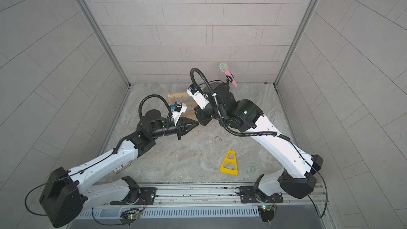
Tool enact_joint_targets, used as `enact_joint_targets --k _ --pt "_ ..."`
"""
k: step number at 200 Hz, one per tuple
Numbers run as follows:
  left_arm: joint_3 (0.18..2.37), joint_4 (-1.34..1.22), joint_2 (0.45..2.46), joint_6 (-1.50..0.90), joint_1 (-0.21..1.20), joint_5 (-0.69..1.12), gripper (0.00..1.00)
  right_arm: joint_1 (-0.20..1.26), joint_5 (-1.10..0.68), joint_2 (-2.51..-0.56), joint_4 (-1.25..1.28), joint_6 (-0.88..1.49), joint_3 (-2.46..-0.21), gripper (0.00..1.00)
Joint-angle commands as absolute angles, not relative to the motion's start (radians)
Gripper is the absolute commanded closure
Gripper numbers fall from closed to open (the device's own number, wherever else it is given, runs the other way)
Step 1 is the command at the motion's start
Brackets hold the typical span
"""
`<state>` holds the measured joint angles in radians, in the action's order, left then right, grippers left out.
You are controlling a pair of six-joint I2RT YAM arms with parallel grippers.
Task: Hang the necklace on the jewelry display stand
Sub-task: Pick up the necklace from the center of the board.
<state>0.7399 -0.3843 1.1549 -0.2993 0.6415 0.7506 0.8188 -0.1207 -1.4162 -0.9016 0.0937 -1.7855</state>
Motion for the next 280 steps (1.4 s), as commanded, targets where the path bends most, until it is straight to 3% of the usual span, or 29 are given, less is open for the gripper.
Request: enact_joint_targets --k 1,96,183,280 --pt "0.729 -0.474 1.128 -0.342 0.636 0.802 1.0 0.805 -0.148 -1.435 -0.905 0.091 -1.781 1.0" --pt "0.736 -0.528 1.019 -0.421 0.636 0.8 1.0 0.793 -0.401 -1.463 -0.916 0.09 -1.733 0.99" --pt "0.742 -0.502 0.978 -0.426 0.634 0.752 1.0 0.789 -0.443 -1.44 -0.929 0.103 -1.727 0.83" --pt "0.803 -0.4 0.953 -0.428 0.627 0.756 0.99 0.688 -0.491 -1.312 -0.766 0.149 -1.568 0.73"
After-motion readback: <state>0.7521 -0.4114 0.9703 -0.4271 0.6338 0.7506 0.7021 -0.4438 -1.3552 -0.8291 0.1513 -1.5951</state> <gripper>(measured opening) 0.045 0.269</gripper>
